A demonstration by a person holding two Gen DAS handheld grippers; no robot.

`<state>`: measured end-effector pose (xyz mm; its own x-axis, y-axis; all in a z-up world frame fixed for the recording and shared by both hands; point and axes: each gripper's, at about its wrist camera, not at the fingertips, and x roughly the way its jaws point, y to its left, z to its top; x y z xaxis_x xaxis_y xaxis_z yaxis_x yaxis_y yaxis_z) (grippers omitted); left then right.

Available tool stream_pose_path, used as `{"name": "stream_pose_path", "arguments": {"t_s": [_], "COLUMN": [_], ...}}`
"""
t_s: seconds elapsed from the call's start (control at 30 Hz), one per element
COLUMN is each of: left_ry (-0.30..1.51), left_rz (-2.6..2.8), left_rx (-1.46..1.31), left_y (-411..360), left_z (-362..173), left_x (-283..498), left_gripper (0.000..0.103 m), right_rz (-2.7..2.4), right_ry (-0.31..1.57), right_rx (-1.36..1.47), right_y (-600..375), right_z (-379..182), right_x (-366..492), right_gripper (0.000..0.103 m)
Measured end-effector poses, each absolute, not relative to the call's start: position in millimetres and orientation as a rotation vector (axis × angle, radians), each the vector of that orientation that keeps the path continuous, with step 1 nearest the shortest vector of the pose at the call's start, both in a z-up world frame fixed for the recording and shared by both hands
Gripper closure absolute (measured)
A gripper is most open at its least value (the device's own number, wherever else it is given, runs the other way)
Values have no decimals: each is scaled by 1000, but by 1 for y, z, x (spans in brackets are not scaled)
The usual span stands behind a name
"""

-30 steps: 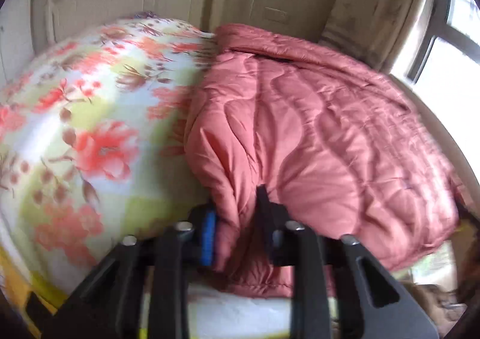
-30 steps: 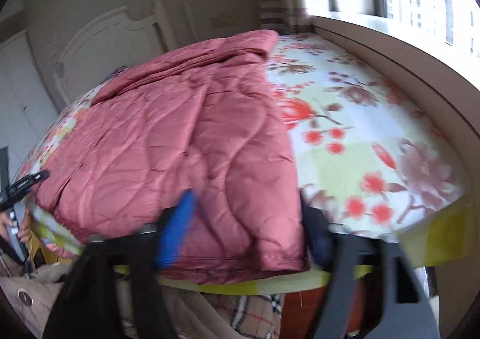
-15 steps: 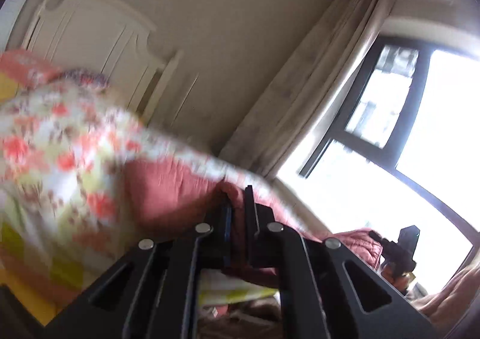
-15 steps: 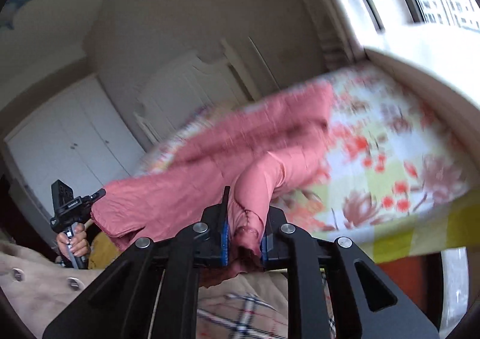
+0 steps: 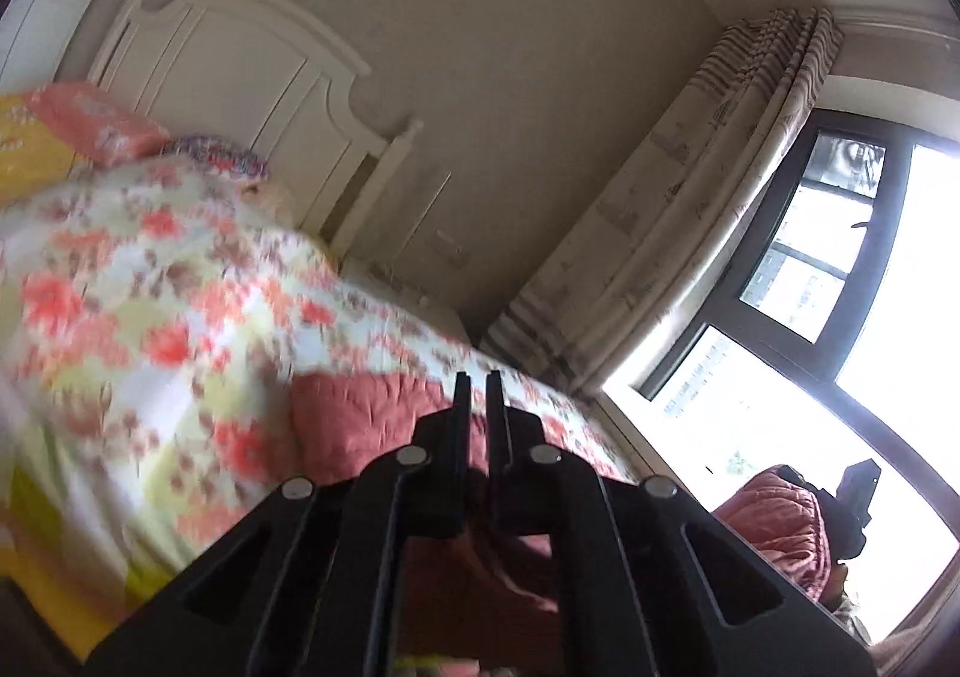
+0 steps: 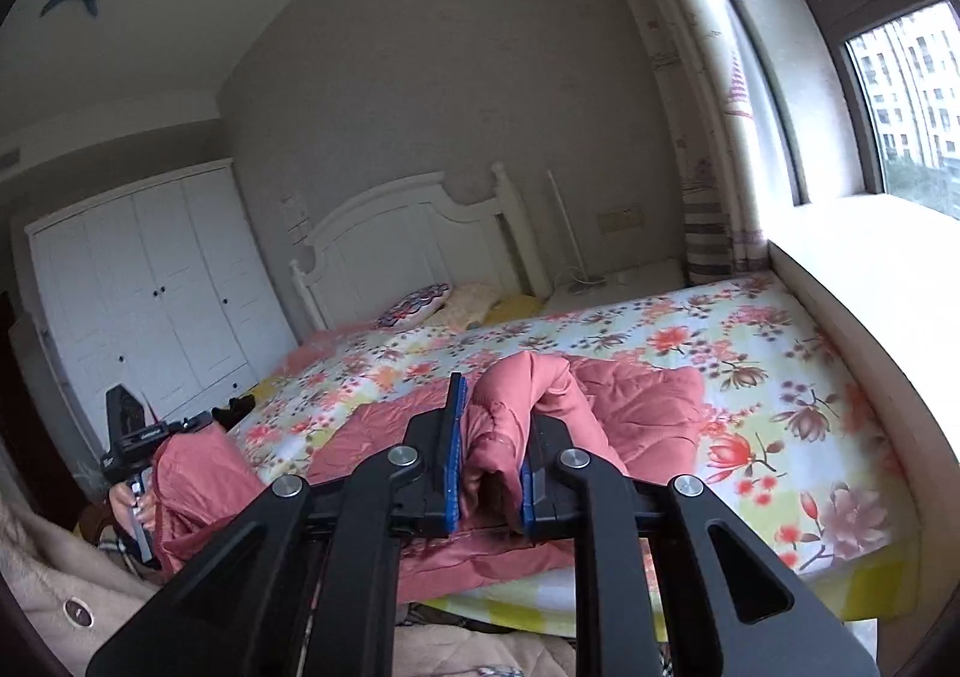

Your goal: Fold large clothes

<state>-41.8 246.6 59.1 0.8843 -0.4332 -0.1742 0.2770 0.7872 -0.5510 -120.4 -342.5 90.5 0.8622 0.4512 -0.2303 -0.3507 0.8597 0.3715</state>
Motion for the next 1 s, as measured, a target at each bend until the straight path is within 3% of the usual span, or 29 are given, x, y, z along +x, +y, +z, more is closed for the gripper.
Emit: {"name": "stream_pose_path", "arguments": {"t_s": [0.13, 0.27, 0.33, 0.37, 0.4, 0.43, 0.47, 0.5, 0.53, 0.57, 0.63, 0.97, 1.0], "left_ry": [347, 504, 666, 771, 801, 790, 785, 786, 784, 783, 804, 939, 952], "left_rz": [-285, -120, -36, 41, 72, 71, 66, 64, 70, 76, 45, -153, -149], "left_rx": [-418, -406, -409, -436, -479, -525, -546, -551, -538, -519, -445, -153, -152], "left_y": [225, 216, 223, 232, 241, 250, 257, 263, 269, 270, 266, 179, 176], "left_z": [86, 74, 43, 20, 4, -6, -14, -20, -24, -24, -26, -36, -41], "left_x": [56, 174, 232, 256, 264, 265, 263, 262, 259, 255, 247, 233, 236], "left_gripper": [99, 99, 77, 43, 28, 28, 25, 18, 16, 14, 14, 14, 22], "right_rz": [396, 292, 226, 199, 175, 161, 142, 127, 124, 140, 141, 140, 150], "right_ry": [321, 402, 478, 565, 648, 712, 807, 872, 892, 875, 820, 831, 834], "right_rx": [253, 219, 274, 331, 362, 395, 466, 536, 583, 620, 577, 362, 340], "right_y": [-327, -311, -315, -323, -329, -335, -345, -355, -362, -371, -383, -394, -387], "right_z": [107, 117, 105, 89, 71, 56, 32, 11, -1, -13, -19, -26, -25], "right_x": [-77, 35, 97, 139, 170, 190, 212, 223, 226, 221, 209, 193, 194], "right_gripper": [87, 87, 86, 86, 85, 82, 71, 65, 50, 29, 13, 14, 14]}}
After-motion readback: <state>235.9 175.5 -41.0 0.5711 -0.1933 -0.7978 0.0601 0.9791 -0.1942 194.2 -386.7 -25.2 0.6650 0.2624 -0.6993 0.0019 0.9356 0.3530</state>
